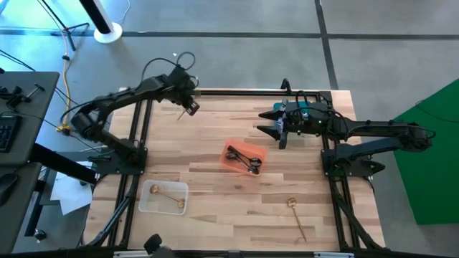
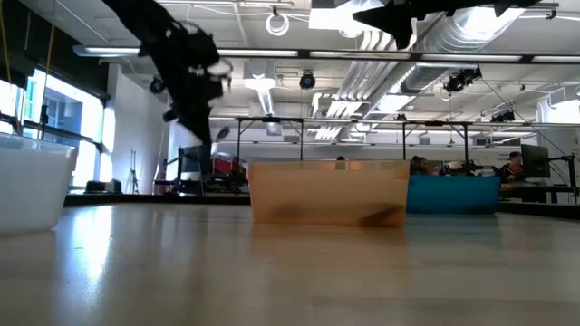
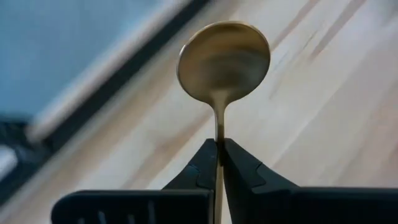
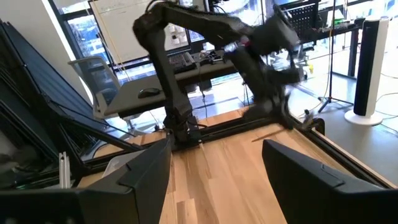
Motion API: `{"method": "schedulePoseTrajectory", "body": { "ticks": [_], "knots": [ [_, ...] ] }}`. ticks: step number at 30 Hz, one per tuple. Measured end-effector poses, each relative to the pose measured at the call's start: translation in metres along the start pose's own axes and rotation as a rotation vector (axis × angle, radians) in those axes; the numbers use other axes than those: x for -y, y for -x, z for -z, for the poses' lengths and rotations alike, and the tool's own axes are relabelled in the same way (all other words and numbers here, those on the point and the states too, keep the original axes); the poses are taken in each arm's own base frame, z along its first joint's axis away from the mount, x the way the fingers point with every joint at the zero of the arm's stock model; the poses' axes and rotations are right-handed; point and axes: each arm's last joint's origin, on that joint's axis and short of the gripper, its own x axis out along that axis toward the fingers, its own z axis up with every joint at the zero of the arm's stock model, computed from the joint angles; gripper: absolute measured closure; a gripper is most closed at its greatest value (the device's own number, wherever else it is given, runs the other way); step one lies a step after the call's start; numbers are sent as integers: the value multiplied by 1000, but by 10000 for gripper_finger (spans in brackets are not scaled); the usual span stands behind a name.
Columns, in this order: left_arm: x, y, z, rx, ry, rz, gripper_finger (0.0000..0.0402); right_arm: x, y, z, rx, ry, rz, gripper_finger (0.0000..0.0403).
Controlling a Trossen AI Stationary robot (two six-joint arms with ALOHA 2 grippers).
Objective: Sort silverware by color (type)
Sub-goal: Put the top golden spoon into the white bin
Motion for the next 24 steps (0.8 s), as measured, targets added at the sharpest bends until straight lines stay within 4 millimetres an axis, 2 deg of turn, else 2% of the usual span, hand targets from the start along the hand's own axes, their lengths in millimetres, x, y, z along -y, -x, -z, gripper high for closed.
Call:
{"method": "schedulePoseTrajectory", "body": {
  "ticks": [5, 10, 17, 21, 24],
  "knots": [
    [35, 54, -14, 328, -15, 87, 401, -1, 0, -3, 32, 8, -7, 164],
    [78, 94, -19, 577, -41, 247, 401, -2, 0, -9, 93, 11, -20, 164],
    [142, 118, -17, 771, -100, 486, 401, -3, 1, -14, 141, 13, -39, 164],
    [172, 125, -11, 848, -109, 545, 401, -5, 1, -14, 143, 8, -78, 164],
    [187, 130, -5, 876, -113, 565, 401, -5, 1, -14, 140, -1, -92, 164]
  ]
}}
